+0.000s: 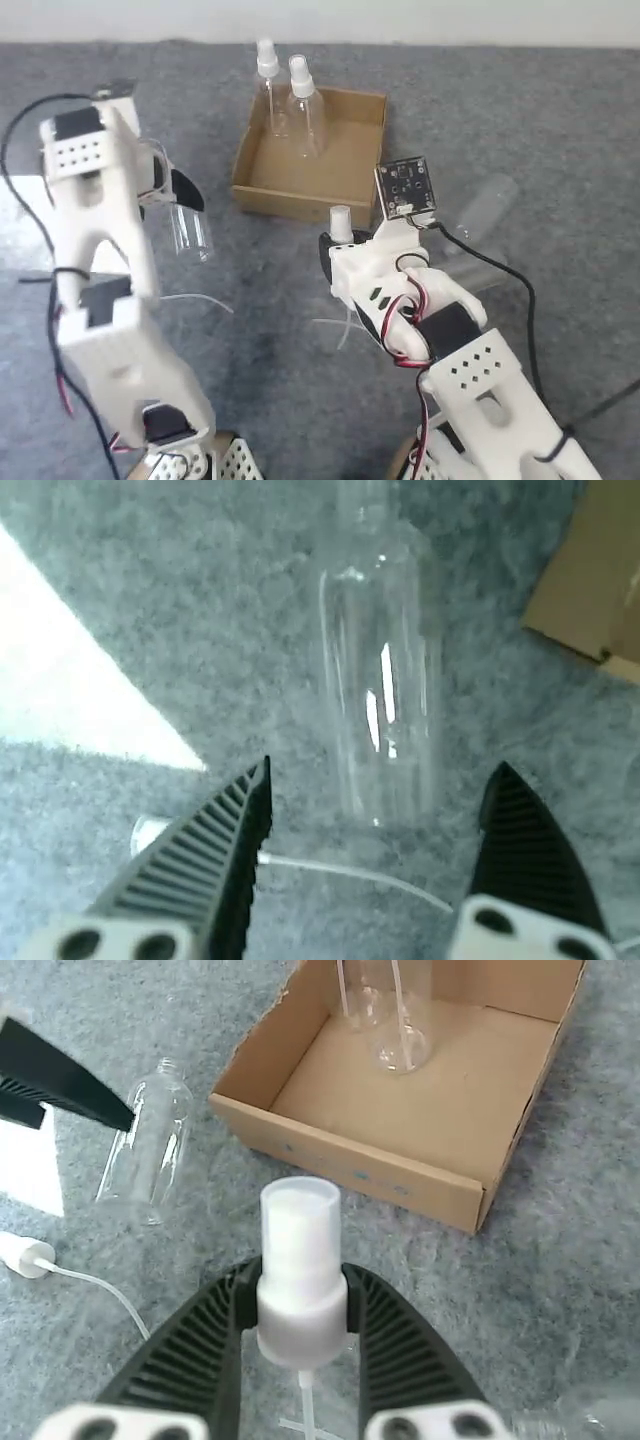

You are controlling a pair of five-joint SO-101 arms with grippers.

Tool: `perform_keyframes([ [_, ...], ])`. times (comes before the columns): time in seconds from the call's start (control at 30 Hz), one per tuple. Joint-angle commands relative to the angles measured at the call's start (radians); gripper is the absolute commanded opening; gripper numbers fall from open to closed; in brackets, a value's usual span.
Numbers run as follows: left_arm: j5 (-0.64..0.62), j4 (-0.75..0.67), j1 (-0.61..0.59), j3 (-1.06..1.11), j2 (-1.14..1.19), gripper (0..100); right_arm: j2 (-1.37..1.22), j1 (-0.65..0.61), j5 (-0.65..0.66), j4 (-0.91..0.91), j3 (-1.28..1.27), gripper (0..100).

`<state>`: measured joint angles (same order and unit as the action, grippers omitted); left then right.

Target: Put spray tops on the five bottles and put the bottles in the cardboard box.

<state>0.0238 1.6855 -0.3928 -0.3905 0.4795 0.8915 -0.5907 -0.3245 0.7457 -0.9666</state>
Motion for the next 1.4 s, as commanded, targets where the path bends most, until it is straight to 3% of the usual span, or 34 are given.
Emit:
perform_keyframes([
  [0.0,-0.002,0.044,0.006,-0.202,0.095,31,0.044,0.010,-0.009,-0.015,0.009,0.6],
  [0.33,-0.002,0.066,0.017,-0.503,0.382,31,0.047,0.008,-0.008,-0.012,0.008,0.6],
  [1.07,0.008,0.068,0.052,-0.691,0.591,25,0.047,0.010,-0.006,-0.010,0.008,0.6],
  [1.37,0.304,0.072,0.044,-0.688,0.588,21,0.047,0.012,-0.005,-0.010,0.008,0.6],
])
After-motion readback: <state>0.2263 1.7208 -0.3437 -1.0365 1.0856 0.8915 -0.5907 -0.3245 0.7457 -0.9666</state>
